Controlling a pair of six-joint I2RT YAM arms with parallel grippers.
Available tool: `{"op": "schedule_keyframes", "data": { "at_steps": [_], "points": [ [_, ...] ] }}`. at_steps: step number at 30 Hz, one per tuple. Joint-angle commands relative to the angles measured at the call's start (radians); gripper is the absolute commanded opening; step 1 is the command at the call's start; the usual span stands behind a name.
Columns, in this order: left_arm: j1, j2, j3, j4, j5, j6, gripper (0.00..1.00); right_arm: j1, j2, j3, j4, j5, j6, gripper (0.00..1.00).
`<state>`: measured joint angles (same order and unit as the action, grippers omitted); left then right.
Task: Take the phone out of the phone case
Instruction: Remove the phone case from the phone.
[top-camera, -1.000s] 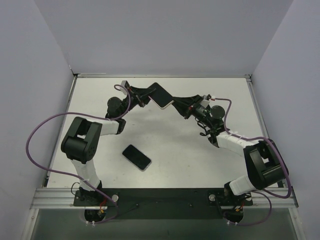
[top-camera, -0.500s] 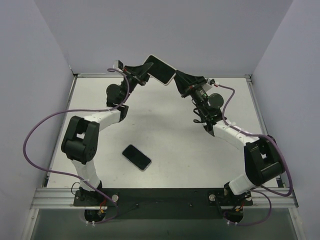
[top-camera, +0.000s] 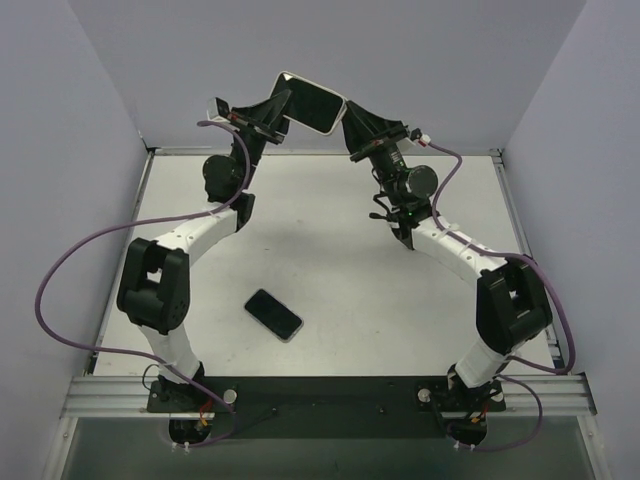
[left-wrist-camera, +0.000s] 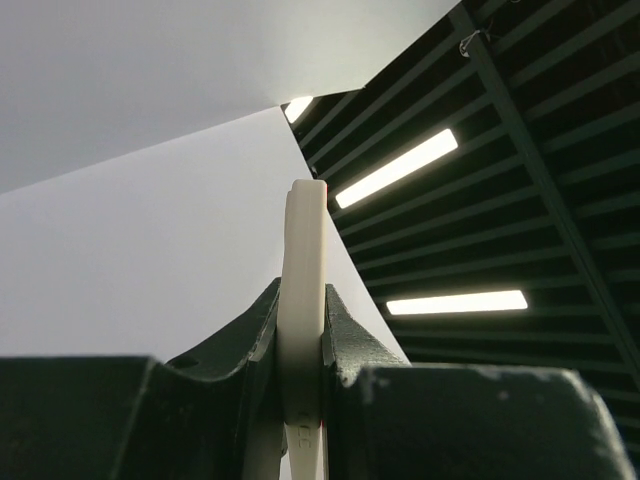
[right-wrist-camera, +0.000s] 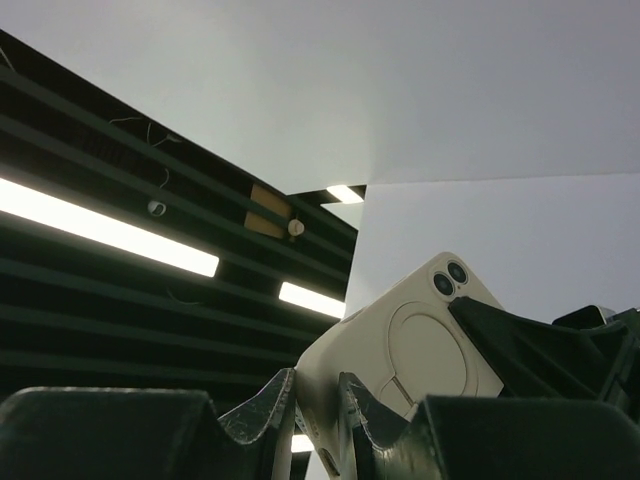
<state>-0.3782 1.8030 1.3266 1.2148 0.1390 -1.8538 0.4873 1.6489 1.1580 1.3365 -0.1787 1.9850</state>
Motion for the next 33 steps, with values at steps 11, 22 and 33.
{"op": "schedule_keyframes", "data": {
  "at_steps": [11, 22, 33],
  "points": [
    [-0.076, -0.149, 0.017, 0.376, 0.195, -0.021, 0.0, -0.055, -0.165, -0.173, -0.121, -0.349, -0.206, 0.0],
    [-0.08, -0.174, 0.057, 0.191, 0.362, -0.001, 0.0, -0.053, -0.261, -0.011, -1.062, -0.505, -0.853, 0.0],
    [-0.132, -0.195, -0.05, 0.042, 0.54, 0.056, 0.0, -0.055, -0.166, 0.105, -1.076, -0.662, -0.934, 0.1]
  ]
}}
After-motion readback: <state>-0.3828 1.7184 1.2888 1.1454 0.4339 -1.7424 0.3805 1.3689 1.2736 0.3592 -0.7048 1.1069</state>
